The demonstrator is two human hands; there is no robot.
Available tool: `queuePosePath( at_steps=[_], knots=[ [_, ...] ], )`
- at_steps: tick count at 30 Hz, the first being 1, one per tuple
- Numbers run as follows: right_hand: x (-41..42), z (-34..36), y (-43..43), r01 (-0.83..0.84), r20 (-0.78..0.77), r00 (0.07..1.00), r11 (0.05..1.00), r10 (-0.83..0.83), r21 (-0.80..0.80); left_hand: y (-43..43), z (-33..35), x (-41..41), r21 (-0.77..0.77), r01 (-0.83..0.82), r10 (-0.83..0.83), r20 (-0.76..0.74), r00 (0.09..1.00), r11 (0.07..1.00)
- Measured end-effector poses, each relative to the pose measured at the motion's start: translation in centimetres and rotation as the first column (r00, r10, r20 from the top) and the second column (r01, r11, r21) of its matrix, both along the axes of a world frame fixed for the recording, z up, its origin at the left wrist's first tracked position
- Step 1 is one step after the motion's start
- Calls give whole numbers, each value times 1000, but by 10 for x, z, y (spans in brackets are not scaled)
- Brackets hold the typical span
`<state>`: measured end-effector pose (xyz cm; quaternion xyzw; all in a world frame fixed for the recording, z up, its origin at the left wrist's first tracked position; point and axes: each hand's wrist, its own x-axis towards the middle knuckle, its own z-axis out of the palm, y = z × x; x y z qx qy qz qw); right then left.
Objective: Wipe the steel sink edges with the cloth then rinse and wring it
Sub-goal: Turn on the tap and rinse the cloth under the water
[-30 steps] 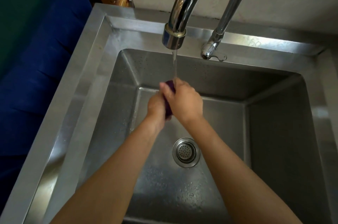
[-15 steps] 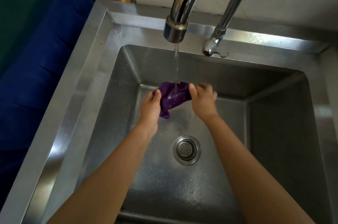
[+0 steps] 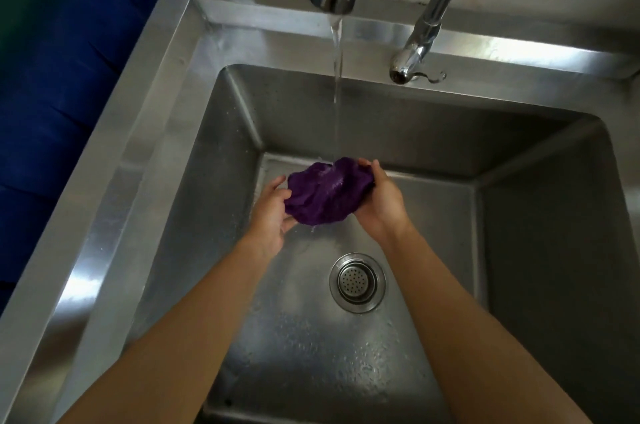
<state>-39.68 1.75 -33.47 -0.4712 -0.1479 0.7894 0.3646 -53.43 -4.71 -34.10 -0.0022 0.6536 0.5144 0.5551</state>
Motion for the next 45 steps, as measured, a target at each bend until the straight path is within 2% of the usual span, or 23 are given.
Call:
queuePosePath(
  at_steps=[3, 5, 8, 10, 12, 14, 16, 17, 18, 20, 22, 24, 26, 29, 32, 36, 37, 39, 40, 42, 45],
  knots=[
    [-2, -13, 0, -88, -71, 994, 996, 89, 10, 2, -17, -5, 67, 64, -59, -75, 995, 996],
    [-4, -28, 1, -81, -113, 990, 996, 84, 25, 4, -28, -7, 144, 234, -218, -118, 969, 961],
    [-2, -47, 6, -68, -128, 989, 997, 71, 33, 6, -43, -8, 135, 525, -484, -250, 839, 840],
    [4, -53, 10, -131, -43, 990, 988, 135, 86, 10, -44, -5, 81, 610, -548, -359, 755, 788],
    [9, -59, 16, -203, 111, 976, 970, 188, 137, 15, -47, 0, 39, 610, -526, -464, 713, 792],
    [13, -68, 23, -314, 405, 891, 924, 207, 217, 19, -54, 5, 41, 570, -475, -504, 721, 821],
    [17, -75, 28, -482, 686, 708, 827, 171, 291, 21, -62, 8, 125, 485, -406, -389, 827, 866],
    [18, -75, 29, -532, 723, 671, 785, 163, 316, 23, -64, 10, 169, 431, -370, -303, 878, 886],
    [18, -74, 30, -561, 692, 690, 761, 212, 326, 24, -66, 10, 209, 379, -336, -217, 917, 901],
    [12, -69, 26, -591, 532, 758, 742, 377, 316, 27, -69, 12, 256, 319, -302, -104, 948, 913],
    [3, -66, 20, -639, 509, 741, 694, 438, 333, 30, -74, 11, 239, 275, -272, -45, 961, 931],
    [-4, -74, 16, -643, 579, 727, 660, 368, 388, 34, -77, 11, 205, 187, -204, 66, 977, 961],
    [-6, -81, 16, -582, 643, 734, 693, 221, 426, 35, -78, 9, 169, 98, -120, 131, 984, 981],
    [-8, -74, 18, -539, 723, 690, 682, 20, 495, 37, -82, 10, 124, 84, -105, 178, 978, 989],
    [-31, -55, -3, -576, 783, 620, 648, -51, 498, 41, -87, 19, 82, 85, -105, 276, 956, 993],
    [-46, -58, -1, -624, 927, 358, 710, -109, 325, 48, -87, 30, 58, 22, -37, 276, 960, 998],
    [-42, -65, 8, -626, 946, 309, 728, -99, 281, 50, -88, 34, 50, 40, -50, 222, 974, 998],
    [-31, -79, 24, -641, 971, 228, 739, -73, 206, 50, -85, 41, -27, 122, -123, -65, 990, 992],
    [-26, -86, 28, -644, 978, 201, 745, -53, 173, 48, -85, 43, -40, 155, -160, -162, 974, 987],
    [-18, -96, 31, -631, 975, 221, 767, 37, 114, 42, -85, 46, 19, 204, -199, -138, 970, 979],
    [-6, -97, 24, -593, 900, 412, 792, 140, 148, 35, -90, 40, 145, 127, -146, 128, 981, 981]
  ],
)
